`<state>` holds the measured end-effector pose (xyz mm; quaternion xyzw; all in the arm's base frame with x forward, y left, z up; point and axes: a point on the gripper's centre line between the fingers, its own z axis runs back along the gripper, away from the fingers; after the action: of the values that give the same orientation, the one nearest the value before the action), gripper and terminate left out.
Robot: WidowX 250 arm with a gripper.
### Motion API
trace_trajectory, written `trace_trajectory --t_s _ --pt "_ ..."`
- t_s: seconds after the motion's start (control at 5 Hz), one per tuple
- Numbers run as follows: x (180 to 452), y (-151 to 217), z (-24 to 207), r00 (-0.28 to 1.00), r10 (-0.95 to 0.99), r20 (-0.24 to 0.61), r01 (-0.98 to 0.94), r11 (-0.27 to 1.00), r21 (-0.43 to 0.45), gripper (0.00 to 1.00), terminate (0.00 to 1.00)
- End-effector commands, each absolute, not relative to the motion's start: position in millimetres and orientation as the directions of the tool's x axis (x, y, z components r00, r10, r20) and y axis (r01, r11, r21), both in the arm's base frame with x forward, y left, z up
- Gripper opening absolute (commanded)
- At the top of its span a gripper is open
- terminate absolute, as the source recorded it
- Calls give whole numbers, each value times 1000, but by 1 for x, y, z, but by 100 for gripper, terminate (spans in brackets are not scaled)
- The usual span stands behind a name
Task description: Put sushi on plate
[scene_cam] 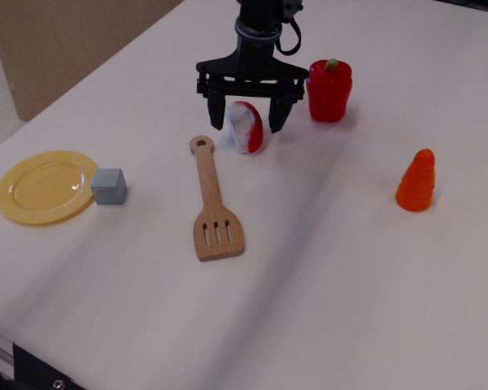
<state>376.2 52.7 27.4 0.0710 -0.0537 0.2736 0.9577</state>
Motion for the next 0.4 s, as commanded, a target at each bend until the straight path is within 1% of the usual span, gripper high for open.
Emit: trace_trajectory --t_s 0.0,0.2 --pt "382 54 40 819 534 209 -554 831 50 0 0" --pt "377 60 31 819 542 188 -561 826 62 0 0"
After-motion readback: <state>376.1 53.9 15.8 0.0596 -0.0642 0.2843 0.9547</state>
